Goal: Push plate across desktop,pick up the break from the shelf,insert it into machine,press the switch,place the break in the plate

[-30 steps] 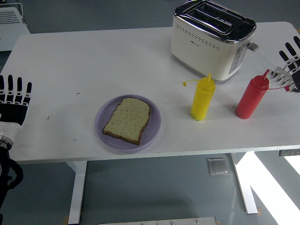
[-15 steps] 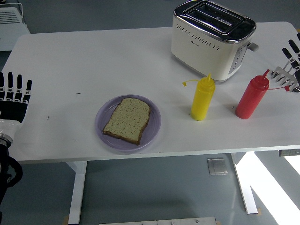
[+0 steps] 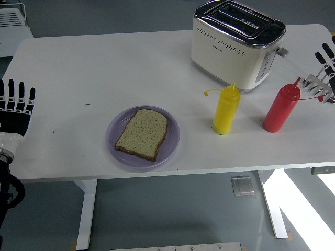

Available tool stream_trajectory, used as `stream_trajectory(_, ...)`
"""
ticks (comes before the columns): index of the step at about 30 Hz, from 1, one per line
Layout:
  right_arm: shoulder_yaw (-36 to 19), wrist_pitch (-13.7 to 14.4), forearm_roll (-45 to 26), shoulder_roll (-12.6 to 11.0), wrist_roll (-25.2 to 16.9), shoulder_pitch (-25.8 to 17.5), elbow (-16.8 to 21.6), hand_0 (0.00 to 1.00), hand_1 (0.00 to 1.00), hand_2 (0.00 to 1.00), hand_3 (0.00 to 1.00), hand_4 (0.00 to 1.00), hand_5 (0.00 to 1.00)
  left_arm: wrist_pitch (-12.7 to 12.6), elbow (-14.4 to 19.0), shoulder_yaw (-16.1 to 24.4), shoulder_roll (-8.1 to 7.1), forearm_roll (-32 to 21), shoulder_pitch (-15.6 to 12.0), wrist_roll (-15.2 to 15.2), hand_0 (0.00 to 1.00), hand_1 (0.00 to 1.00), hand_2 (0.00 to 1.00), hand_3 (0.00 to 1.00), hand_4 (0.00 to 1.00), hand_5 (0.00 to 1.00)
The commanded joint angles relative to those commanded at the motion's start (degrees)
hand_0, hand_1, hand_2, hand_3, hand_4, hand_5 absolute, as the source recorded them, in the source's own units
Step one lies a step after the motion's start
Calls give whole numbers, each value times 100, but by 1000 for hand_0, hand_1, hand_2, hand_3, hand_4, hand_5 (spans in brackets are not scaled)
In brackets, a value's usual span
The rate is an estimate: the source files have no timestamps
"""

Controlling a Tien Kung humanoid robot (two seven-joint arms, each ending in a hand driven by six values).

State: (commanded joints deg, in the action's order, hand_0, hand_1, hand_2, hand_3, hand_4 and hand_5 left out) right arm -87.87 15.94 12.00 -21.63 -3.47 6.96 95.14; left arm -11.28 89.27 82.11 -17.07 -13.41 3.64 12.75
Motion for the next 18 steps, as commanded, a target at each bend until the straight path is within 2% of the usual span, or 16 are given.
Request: stream_trajectory(18,34,3,-8,-1,5,25,11,780,704,686,668,754,543,22,12,-7,5,-20,-9,11,784,671,626,607,691,998)
